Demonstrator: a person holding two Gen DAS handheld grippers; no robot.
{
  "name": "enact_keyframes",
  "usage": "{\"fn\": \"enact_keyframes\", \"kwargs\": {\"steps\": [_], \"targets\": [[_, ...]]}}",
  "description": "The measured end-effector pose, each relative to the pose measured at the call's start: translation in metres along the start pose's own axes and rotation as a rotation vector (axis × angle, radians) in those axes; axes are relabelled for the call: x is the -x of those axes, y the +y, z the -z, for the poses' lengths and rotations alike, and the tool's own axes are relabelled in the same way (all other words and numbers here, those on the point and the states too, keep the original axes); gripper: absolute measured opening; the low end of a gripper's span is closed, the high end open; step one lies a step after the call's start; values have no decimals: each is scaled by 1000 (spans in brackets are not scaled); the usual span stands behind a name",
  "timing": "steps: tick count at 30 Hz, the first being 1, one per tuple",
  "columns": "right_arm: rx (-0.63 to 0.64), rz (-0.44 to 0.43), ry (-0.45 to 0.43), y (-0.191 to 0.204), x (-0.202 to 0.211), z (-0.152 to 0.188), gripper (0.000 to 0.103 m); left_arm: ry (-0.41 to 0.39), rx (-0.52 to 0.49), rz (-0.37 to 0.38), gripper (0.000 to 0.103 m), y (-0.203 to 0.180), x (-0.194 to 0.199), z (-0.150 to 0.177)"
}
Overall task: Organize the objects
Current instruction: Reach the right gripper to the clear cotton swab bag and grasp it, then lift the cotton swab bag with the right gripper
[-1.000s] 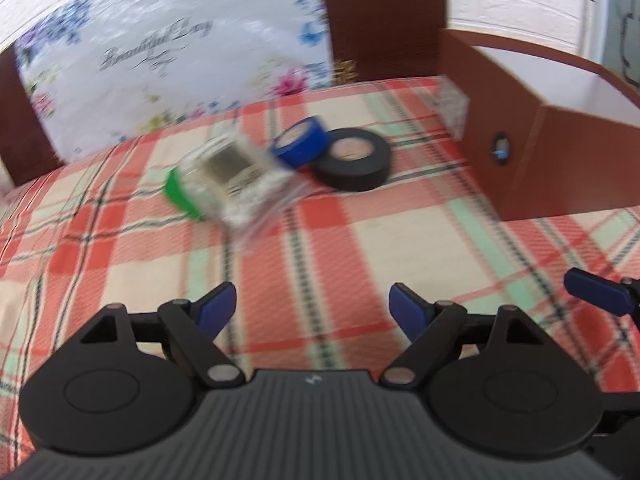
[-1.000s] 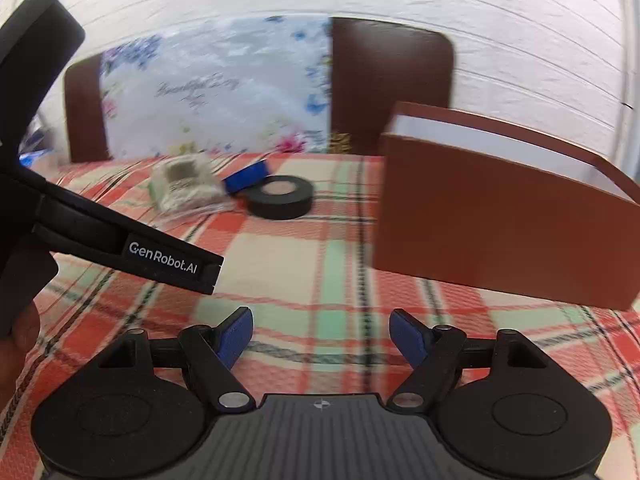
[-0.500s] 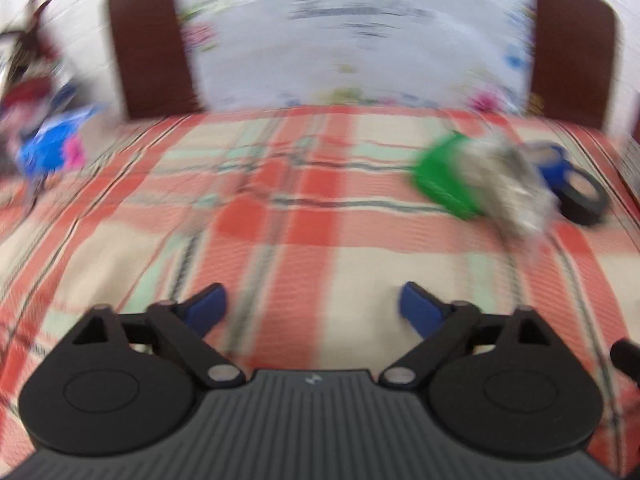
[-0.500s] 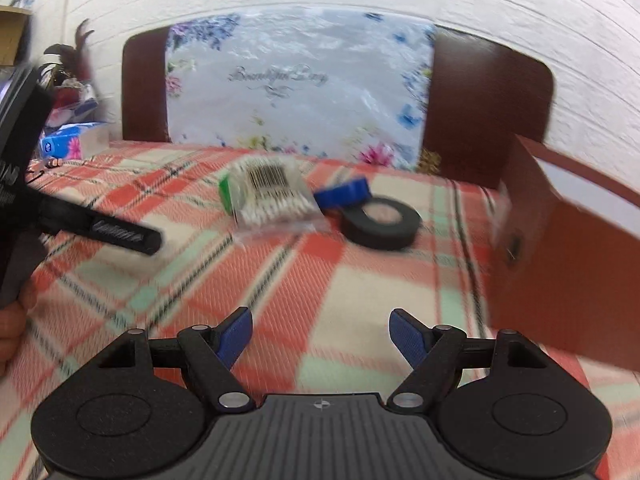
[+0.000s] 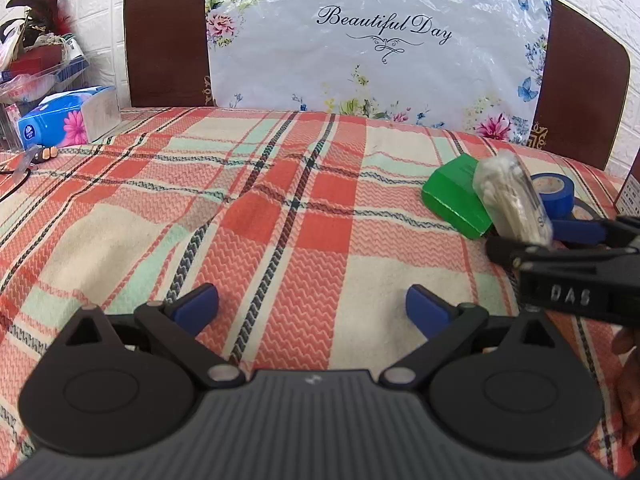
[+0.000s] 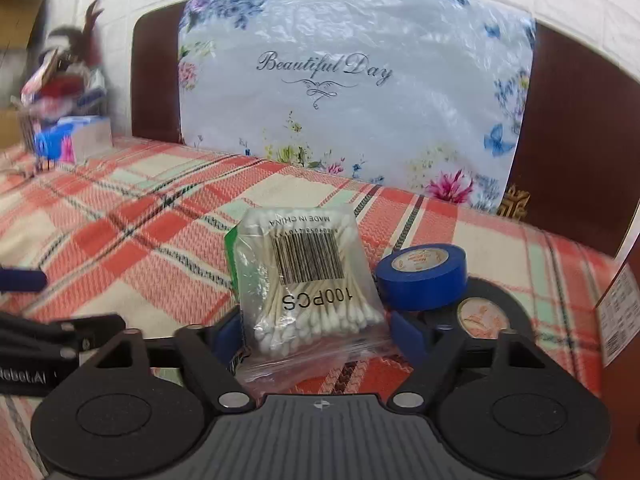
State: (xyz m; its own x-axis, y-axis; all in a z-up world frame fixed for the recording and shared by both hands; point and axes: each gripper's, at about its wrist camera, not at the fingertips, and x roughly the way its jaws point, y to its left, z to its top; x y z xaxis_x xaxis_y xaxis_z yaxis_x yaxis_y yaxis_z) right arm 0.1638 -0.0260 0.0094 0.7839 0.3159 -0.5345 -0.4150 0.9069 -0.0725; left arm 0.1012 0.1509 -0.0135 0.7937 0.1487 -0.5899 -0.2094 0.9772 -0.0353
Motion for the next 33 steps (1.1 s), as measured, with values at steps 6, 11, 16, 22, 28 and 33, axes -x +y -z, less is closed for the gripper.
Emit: {"fn": "enact_keyframes", "kwargs": {"steps": [6, 11, 16, 22, 28, 33], "targets": [[52, 55, -7, 14, 43, 30, 20, 2, -3, -3, 102, 0, 0, 0], [68, 81, 1, 11, 108, 73, 13, 15, -20, -3, 103, -2, 0, 0], [125, 108, 5, 7, 162, 111, 28, 62, 14, 97, 103, 2, 19, 3], [27, 38, 6, -8, 165, 108, 58, 138, 140, 354, 98, -13, 48, -4], [-39, 8, -1, -10, 134, 88, 68, 185, 4, 405, 91, -69, 56, -4], [-83, -49, 36, -16, 111, 79, 59, 230, -32, 406, 65, -83, 41, 7]]}}
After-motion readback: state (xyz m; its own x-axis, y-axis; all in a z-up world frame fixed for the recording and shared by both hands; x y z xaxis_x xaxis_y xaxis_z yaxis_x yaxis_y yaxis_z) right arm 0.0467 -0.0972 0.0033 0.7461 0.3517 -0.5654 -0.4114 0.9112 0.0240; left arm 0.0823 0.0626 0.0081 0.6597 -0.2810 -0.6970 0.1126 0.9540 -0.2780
